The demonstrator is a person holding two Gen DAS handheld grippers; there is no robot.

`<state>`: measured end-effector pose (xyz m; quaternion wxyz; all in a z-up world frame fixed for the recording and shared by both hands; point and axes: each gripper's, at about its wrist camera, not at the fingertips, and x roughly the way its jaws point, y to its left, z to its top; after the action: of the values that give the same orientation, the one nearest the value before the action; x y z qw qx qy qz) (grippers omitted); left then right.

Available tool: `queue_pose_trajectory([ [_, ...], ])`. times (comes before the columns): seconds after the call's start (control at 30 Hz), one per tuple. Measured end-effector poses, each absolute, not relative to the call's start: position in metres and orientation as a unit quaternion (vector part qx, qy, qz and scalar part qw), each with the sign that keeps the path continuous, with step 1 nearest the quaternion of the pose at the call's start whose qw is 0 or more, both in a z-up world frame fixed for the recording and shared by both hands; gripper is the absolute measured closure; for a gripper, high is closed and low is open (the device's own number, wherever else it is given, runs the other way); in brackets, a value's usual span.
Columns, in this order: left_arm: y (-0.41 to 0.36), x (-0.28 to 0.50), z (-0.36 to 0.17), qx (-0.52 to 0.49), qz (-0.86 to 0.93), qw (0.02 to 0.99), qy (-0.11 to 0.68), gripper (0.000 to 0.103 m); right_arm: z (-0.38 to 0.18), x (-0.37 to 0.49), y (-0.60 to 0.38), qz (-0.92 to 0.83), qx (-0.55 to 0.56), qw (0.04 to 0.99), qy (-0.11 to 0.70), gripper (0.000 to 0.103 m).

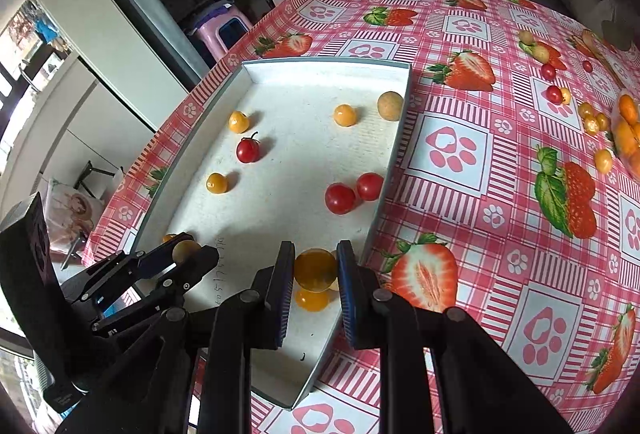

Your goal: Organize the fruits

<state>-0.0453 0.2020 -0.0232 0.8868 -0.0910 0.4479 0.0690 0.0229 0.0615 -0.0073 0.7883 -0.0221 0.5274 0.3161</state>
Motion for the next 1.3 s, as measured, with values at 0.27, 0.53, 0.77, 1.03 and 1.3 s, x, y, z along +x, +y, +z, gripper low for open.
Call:
queue_pose_trajectory([
  [0.27, 0.205, -0.042, -0.028, -0.072, 0.076, 0.883, 0.458, 0.073, -0.028, 0.035, 0.095, 0.318, -0.048, 0.772, 0.548, 0.080],
  [0.53, 0.205, -0.042, -0.035, -0.066, 0.077, 0.879, 0.465, 0.073, -0.043, 0.036, 0.108, 0.308, -0.070, 0.767, 0.558, 0.080],
  [0.77, 0.200, -0.038, -0.035, -0.052, 0.077, 0.876, 0.473, 0.072, -0.042, 0.037, 0.112, 0.311, -0.076, 0.763, 0.562, 0.078],
  [1.03, 0.204, -0.049, -0.019, -0.076, 0.072, 0.891, 0.443, 0.025, -0.014, 0.028, 0.092, 0.317, -0.047, 0.780, 0.538, 0.032],
  [1.3, 0.203, -0.058, -0.020, -0.082, 0.083, 0.880, 0.460, 0.005, 0.007, 0.008, 0.073, 0.290, -0.068, 0.802, 0.519, 0.017],
])
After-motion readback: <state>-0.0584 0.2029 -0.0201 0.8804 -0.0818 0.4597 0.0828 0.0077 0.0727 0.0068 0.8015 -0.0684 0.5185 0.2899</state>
